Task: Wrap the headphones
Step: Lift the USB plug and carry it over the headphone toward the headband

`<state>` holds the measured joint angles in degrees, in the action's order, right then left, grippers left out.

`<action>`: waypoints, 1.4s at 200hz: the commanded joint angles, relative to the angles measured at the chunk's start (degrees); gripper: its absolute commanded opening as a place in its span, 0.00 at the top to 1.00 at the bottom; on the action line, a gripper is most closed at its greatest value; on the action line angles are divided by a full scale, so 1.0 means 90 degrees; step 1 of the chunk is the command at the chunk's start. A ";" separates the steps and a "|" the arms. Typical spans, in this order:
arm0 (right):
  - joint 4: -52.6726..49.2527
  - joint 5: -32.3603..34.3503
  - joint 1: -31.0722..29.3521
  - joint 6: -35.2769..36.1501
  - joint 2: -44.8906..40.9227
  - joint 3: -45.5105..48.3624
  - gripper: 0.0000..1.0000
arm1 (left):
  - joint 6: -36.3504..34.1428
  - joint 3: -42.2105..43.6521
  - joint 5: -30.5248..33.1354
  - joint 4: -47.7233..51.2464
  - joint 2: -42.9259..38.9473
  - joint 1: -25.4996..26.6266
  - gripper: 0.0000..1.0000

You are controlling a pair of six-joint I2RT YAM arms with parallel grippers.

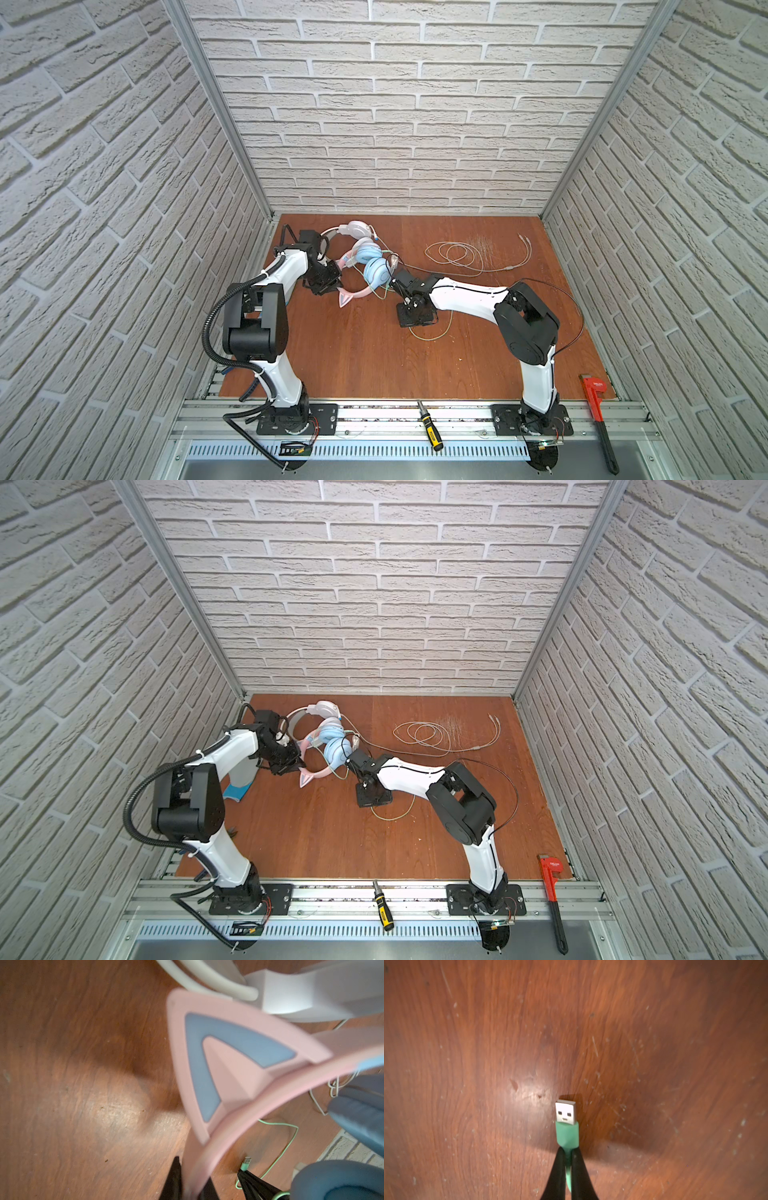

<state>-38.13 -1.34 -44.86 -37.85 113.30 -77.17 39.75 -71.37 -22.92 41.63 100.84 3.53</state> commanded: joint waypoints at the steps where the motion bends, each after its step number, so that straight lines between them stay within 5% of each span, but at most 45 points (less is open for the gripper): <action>1: 0.0036 -0.0403 -0.0059 0.0504 -0.0697 0.0358 0.94 | -0.0009 -0.0406 -0.0172 -0.0107 -0.0048 0.0129 1.00; 85: 0.1040 -0.3007 -0.0074 0.1534 -0.2520 0.0758 0.94 | -0.0069 -0.0782 0.0166 0.0123 0.0126 0.0480 1.00; 132: 0.2130 -0.3698 0.0216 0.0586 -0.2647 0.0296 0.95 | -0.0199 -0.0883 0.0475 0.0392 0.0172 0.0734 1.00; 185: 0.4365 -0.3566 0.0834 -0.0652 -0.2576 0.0340 0.94 | -0.0437 -0.0884 0.0590 0.0582 0.0107 0.1017 1.00; 280: 0.5832 -0.3015 0.1189 -0.1802 -0.1449 -0.0478 0.94 | -0.0754 -0.1005 0.0618 0.1019 -0.0024 0.1385 1.00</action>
<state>6.70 -30.33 -34.33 -49.12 99.11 -81.14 34.24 -78.50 -16.62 49.69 102.80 15.81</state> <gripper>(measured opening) 0.078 0.130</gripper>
